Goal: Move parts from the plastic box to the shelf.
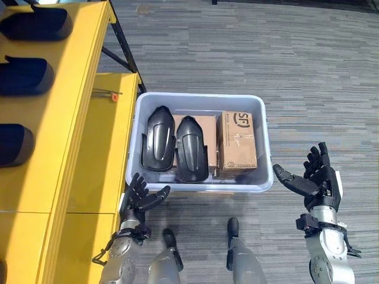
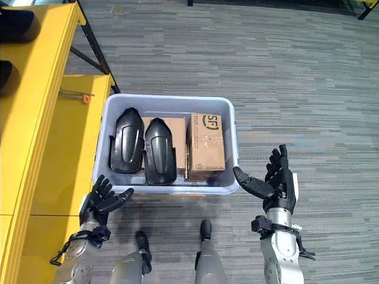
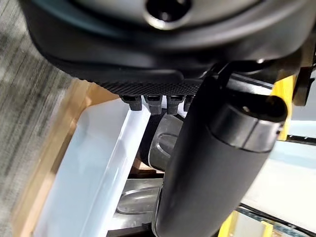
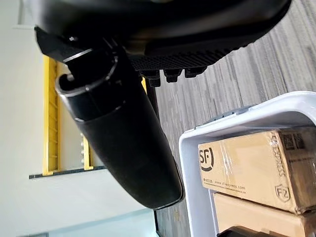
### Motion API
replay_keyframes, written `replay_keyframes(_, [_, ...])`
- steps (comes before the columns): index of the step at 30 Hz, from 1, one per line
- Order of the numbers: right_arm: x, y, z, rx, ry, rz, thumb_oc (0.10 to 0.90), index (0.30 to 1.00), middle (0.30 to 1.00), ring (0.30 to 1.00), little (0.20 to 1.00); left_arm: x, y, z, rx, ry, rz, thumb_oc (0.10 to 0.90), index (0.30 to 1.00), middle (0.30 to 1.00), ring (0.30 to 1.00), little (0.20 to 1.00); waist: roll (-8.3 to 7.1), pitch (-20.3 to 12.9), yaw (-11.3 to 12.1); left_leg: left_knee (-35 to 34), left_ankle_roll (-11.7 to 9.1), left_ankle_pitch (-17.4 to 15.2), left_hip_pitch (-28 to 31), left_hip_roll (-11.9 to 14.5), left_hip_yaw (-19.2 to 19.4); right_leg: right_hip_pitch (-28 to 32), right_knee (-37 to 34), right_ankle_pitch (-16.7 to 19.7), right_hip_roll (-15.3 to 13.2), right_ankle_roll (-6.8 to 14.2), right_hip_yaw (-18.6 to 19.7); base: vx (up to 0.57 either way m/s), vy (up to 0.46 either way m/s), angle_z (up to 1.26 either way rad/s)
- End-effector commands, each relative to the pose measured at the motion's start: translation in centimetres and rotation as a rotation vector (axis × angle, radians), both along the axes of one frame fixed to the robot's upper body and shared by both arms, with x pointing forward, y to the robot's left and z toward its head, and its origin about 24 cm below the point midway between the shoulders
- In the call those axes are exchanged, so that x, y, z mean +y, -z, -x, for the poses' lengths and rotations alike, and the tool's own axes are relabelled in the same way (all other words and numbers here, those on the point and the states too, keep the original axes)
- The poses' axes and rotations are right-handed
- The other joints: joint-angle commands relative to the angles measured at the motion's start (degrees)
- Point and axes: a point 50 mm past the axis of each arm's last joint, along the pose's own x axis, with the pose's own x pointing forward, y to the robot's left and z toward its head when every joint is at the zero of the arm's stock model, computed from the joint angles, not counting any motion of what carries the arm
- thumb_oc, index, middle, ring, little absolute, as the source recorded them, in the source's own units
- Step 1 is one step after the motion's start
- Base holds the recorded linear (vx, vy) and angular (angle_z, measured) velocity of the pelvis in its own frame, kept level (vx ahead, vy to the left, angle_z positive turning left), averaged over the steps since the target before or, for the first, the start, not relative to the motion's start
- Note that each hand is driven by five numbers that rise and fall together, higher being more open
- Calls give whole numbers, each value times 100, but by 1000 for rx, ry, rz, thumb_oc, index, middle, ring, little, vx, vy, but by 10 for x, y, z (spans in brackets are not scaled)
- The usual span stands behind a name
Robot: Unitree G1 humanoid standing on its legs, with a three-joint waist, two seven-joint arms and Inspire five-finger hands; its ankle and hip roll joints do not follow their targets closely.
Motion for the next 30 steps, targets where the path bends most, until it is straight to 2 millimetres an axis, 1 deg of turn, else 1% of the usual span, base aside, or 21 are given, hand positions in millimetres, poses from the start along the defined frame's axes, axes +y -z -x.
replay_keyframes(1, [-8,-56,8,-257,37,169,900,1000,1000,1000,1000,17,-31,-5,-144,-2,-92,900,1000,1000,1000,1000,-100,-320,29,59,-121,276,-471,495,-279,688,491,-699,-641,509,-80,10,-29,18])
replay_keyframes(3, [-11,-64,3,-237,31,324,900,1000,1000,1000,1000,17,-33,-5,-145,6,-101,900,1000,1000,1000,1000,-151,-294,91,3,-148,343,-568,504,-358,656,459,-701,-602,500,-148,13,-41,8])
replay_keyframes(4, [-11,-64,2,-237,31,324,900,1000,1000,1000,1000,17,-33,-5,-145,5,-101,900,1000,1000,1000,1000,-146,-296,84,4,-148,345,-575,505,-364,654,459,-701,-599,499,-154,7,-53,6])
replay_keyframes(5, [-11,-78,-5,-248,28,476,900,1000,1000,1000,1000,17,-33,-4,-143,19,-106,900,1000,1000,1000,1000,-178,-248,146,-30,-174,404,-648,510,-412,632,423,-706,-572,489,-201,1,-38,8])
replay_keyframes(6, [-11,-78,-6,-249,28,477,900,1000,1000,1000,1000,17,-33,-4,-144,18,-106,900,1000,1000,1000,1000,-173,-247,139,-29,-175,405,-652,511,-417,632,422,-706,-569,488,-205,0,-62,11])
replay_keyframes(7, [-11,-86,-12,-264,15,539,900,1000,1000,1000,1000,16,-33,-5,-146,29,-106,900,1000,1000,1000,1000,-184,-217,177,-61,-184,433,-692,507,-449,611,397,-698,-561,488,-208,-5,-40,9])
replay_keyframes(8, [-10,-89,-17,-270,16,561,900,1000,1000,1000,1000,14,-33,-5,-146,35,-102,900,1000,1000,1000,1000,-181,-187,191,-84,-187,455,-717,498,-477,606,376,-692,-556,483,-235,-9,-48,12])
replay_keyframes(9, [-6,-94,-23,-279,-9,603,900,1000,1000,1000,1000,13,-33,-5,-145,44,-100,900,1000,1000,1000,1000,-179,-149,229,-106,-193,478,-746,496,-491,590,362,-681,-555,481,-256,-24,-46,12])
replay_keyframes(10, [6,-106,-36,-303,-71,703,900,1000,1000,1000,1000,11,-32,-5,-144,64,-103,900,1000,1000,1000,1000,-183,-71,337,-131,-195,501,-818,470,-521,550,325,-654,-566,480,-305,-31,-44,13])
replay_keyframes(11, [15,-112,-46,-309,-114,779,900,1000,1000,1000,1000,9,-32,-5,-144,78,-106,900,1000,1000,1000,1000,-188,-19,409,-152,-199,522,-854,457,-523,519,308,-621,-567,483,-336,-49,-46,12])
replay_keyframes(13, [32,-125,-71,-319,-180,861,900,1000,1000,1000,1000,5,-34,-7,-148,101,-97,900,1000,1000,1000,1000,-168,160,565,-196,-202,595,-982,440,-536,413,270,-548,-579,482,-385,-53,-26,7])
replay_keyframes(16, [53,-144,-87,-362,-231,983,900,1000,1000,1000,1000,-1,-34,-8,-154,118,-78,900,1000,1000,1000,1000,-144,316,745,-249,-205,666,-1133,383,-607,380,223,-520,-590,478,-514,-28,-25,14])
replay_keyframes(18, [58,-149,-93,-368,-244,984,900,1000,1000,1000,1000,-2,-35,-10,-158,119,-80,900,1000,1000,1000,1000,-139,364,789,-261,-206,689,-1198,356,-634,363,211,-506,-592,483,-557,-20,-18,27])
replay_keyframes(21, [70,-166,-102,-401,-274,1020,900,1000,1000,1000,1000,-5,-38,-14,-170,125,-74,900,1000,1000,1000,1000,-147,481,882,-293,-194,714,-1317,309,-710,312,216,-491,-593,471,-630,-6,-12,15])
replay_keyframes(24, [72,-175,-106,-415,-265,1042,900,1000,1000,1000,1000,-7,-39,-16,-175,127,-67,900,1000,1000,1000,1000,-123,545,938,-293,-192,715,-1383,284,-761,303,220,-508,-598,467,-688,6,-7,1])
replay_keyframes(28, [74,-180,-114,-406,-246,1059,900,1000,1000,1000,1000,-9,-42,-19,-186,132,-65,900,1000,1000,1000,1000,-105,610,990,-245,-192,707,-1508,257,-826,296,215,-503,-585,464,-755,22,-25,16])
replay_keyframes(30, [77,-178,-122,-381,-237,1043,900,1000,1000,1000,1000,-12,-44,-22,-196,131,-55,900,1000,1000,1000,1000,-88,679,1048,-170,-189,675,-1601,242,-869,288,240,-530,-570,454,-804,29,-24,15])
